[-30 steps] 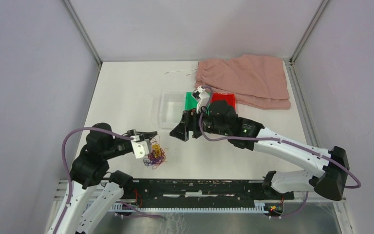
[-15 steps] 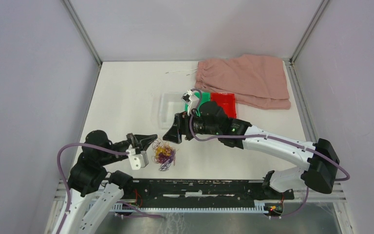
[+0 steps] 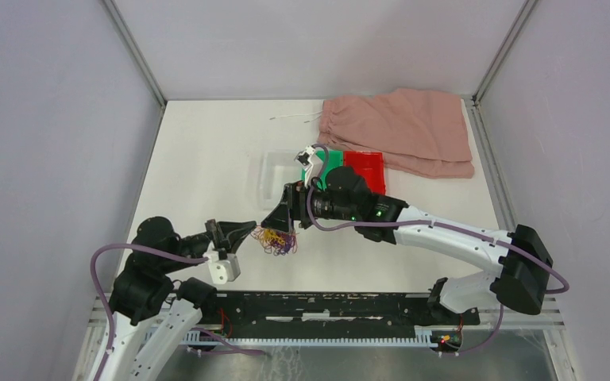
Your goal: Untangle the cables
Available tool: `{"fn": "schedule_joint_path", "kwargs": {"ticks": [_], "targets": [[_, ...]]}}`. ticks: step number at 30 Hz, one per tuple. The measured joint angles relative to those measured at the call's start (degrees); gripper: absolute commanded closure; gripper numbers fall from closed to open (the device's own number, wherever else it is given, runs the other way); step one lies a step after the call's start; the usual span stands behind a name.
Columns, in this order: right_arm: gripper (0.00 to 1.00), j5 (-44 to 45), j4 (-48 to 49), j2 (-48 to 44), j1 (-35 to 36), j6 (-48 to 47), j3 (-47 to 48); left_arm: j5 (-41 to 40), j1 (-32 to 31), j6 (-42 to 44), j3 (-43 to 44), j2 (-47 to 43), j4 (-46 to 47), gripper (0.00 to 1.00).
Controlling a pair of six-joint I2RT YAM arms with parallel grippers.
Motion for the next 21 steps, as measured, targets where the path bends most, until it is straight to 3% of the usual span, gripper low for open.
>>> {"fn": "schedule_joint_path", "kwargs": {"ticks": [21], "targets": [[0.19,-2.3,6.3,8.4,3.5,3.2,0.3,2.0,0.0,0.4,0.0,-0.3,3.7,0.97]]}}
